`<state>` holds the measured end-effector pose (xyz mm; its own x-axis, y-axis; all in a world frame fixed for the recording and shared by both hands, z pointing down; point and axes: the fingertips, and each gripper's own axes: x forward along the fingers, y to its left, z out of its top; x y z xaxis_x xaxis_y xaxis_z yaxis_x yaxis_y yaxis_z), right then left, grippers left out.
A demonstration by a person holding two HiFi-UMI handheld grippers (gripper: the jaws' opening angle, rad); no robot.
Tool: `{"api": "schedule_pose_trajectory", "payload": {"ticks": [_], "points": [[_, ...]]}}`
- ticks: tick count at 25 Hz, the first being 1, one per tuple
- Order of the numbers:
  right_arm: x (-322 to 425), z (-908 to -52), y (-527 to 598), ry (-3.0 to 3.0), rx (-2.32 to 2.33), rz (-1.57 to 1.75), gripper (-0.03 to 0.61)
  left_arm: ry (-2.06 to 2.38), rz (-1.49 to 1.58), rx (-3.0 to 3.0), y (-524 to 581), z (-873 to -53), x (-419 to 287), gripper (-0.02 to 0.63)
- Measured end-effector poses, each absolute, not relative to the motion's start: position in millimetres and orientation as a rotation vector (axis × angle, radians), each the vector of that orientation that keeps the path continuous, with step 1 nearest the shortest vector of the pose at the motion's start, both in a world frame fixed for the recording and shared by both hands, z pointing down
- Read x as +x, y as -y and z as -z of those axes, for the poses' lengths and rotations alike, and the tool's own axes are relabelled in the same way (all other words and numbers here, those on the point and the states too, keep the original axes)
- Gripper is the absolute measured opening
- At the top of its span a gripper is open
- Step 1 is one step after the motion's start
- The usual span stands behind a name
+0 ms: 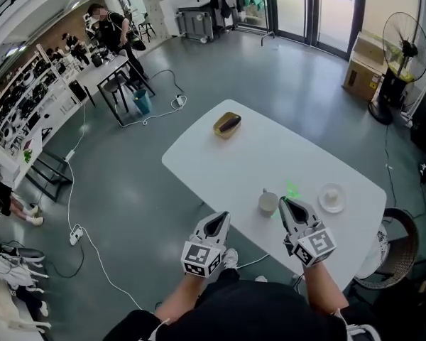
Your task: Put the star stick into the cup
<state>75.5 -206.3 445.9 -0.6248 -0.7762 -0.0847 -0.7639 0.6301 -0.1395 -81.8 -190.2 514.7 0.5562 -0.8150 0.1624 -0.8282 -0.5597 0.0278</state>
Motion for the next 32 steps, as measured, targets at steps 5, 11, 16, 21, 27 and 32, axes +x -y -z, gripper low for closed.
{"api": "schedule_pose_trajectory", "payload": {"ticks": [5, 11, 16, 21, 27, 32], "points": [[53.0, -444.4, 251.0, -2.673, -1.343, 0.124, 0.009, 1.375, -0.224, 2.716, 239.3, -514.8, -101.3, 0.012], [29.1, -441.1, 286.3, -2.654, -1.376, 0.149, 0.009, 1.303, -0.212, 2.760, 283.0, -510.3, -116.6, 0.012], [8.7, -438.0, 308.9, -2.628, -1.432, 0.117, 0.009, 1.229, -0.198, 2.790, 309.1, -513.7, -131.3, 0.012], [8.5, -432.8, 318.0, -2.576, -1.529, 0.123, 0.009, 1.118, -0.174, 2.829, 320.3, -506.5, -133.0, 0.012], [20.3, -434.1, 324.3, -2.498, -1.634, 0.144, 0.009, 0.942, -0.177, 2.911, 320.4, -507.1, -115.4, 0.012], [27.6, -445.0, 325.2, -2.493, -1.688, 0.164, 0.009, 0.872, -0.176, 2.918, 325.6, -517.9, -104.7, 0.012]]}}
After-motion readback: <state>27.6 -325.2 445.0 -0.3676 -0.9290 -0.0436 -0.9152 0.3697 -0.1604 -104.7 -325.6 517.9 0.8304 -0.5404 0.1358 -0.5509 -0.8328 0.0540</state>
